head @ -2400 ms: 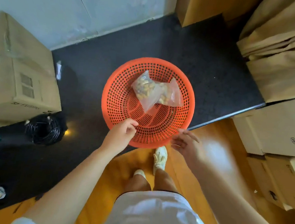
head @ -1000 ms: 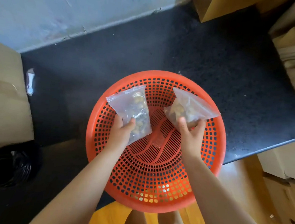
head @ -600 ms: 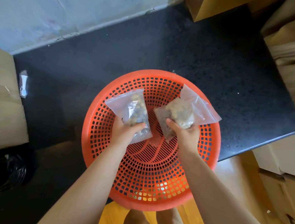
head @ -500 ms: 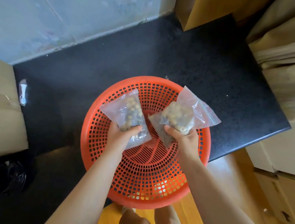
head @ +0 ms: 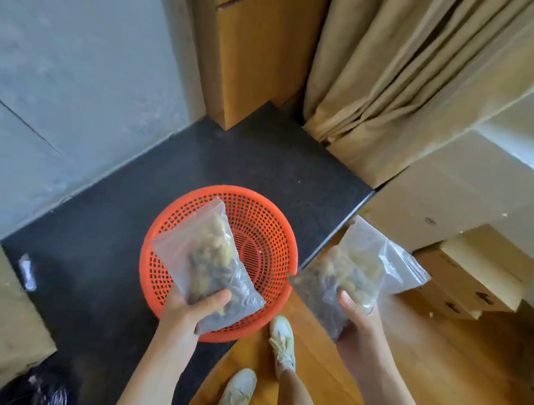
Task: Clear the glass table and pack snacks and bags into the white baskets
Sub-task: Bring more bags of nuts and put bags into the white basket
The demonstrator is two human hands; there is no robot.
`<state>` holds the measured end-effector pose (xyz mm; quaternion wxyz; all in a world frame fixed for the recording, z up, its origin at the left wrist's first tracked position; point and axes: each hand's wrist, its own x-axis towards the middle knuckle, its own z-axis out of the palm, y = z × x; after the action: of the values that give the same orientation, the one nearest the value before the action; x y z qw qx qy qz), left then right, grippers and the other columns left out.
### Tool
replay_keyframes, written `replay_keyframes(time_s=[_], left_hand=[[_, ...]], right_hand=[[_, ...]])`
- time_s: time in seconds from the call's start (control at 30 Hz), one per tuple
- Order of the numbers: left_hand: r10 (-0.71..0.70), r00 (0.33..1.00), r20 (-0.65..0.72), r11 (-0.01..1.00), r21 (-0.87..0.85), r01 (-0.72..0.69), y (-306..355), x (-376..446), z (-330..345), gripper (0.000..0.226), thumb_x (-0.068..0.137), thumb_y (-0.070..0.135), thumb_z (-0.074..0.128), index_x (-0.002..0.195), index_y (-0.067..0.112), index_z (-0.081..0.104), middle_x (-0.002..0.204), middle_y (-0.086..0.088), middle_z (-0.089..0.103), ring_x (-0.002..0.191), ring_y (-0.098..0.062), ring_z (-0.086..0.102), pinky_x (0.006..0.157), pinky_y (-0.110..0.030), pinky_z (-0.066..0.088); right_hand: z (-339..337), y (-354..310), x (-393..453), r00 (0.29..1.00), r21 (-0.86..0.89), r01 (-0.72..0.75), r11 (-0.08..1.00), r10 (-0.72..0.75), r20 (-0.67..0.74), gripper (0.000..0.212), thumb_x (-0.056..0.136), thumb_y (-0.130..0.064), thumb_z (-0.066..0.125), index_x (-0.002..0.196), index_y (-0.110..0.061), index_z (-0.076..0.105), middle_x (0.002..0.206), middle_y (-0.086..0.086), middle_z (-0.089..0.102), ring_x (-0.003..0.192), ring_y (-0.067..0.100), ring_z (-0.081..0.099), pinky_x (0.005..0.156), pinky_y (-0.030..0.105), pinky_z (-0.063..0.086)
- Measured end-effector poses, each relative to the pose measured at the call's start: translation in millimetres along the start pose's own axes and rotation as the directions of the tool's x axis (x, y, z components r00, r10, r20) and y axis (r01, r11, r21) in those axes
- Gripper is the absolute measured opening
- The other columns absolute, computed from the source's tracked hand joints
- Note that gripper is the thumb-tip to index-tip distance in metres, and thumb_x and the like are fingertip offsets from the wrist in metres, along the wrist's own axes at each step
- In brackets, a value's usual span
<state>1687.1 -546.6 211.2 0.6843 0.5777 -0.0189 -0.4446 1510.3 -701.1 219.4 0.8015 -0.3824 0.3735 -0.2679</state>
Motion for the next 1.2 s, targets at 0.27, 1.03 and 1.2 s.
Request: replay_keyframes(time_s=[0.27,1.03,1.2], left_hand=[[-0.106,0.96,0.261,0.965,0.26,0.036,-6,-59,60,0.103,0.017,0.044,0.093,0.11,0.013,0.061,0.096,-0.004,0.071,0.088,-0.022,0.068,0.079,-0.036,0.053],[-0.782,0.025,0.622,0.506,0.658,-0.557,-295,-452,252,0.048,0.062,0.006,0.082,0.102,0.022,0.061,0.085,0.011,0.075,0.079,-0.008,0.072,0.056,-0.013,0.052],[-0.823,-0.09,0.561,0.486,0.612,-0.624,-351,-538,260,0.043,0.064,0.003,0.08,0.093,0.028,0.061,0.079,0.017,0.074,0.071,0.0,0.07,0.052,-0.009,0.049]], right_hand=[[-48,-10,-149,0.897,0.053,0.19,0.98,-0.151,-0.416,0.039,0.068,-0.013,0.061,0.107,-0.015,0.06,0.088,0.004,0.073,0.082,0.021,0.071,0.061,0.03,0.056],[-201,155,-630,-0.193,-0.068,0.666,0.742,0.083,-0.978,0.021,0.062,-0.009,0.073,0.077,-0.023,0.071,0.074,-0.008,0.074,0.07,0.008,0.07,0.058,0.021,0.055],[-217,188,-707,-0.313,-0.109,0.708,0.698,0.171,-0.934,0.027,0.067,-0.001,0.072,0.072,-0.028,0.074,0.072,-0.009,0.074,0.068,0.005,0.07,0.057,0.017,0.054]])
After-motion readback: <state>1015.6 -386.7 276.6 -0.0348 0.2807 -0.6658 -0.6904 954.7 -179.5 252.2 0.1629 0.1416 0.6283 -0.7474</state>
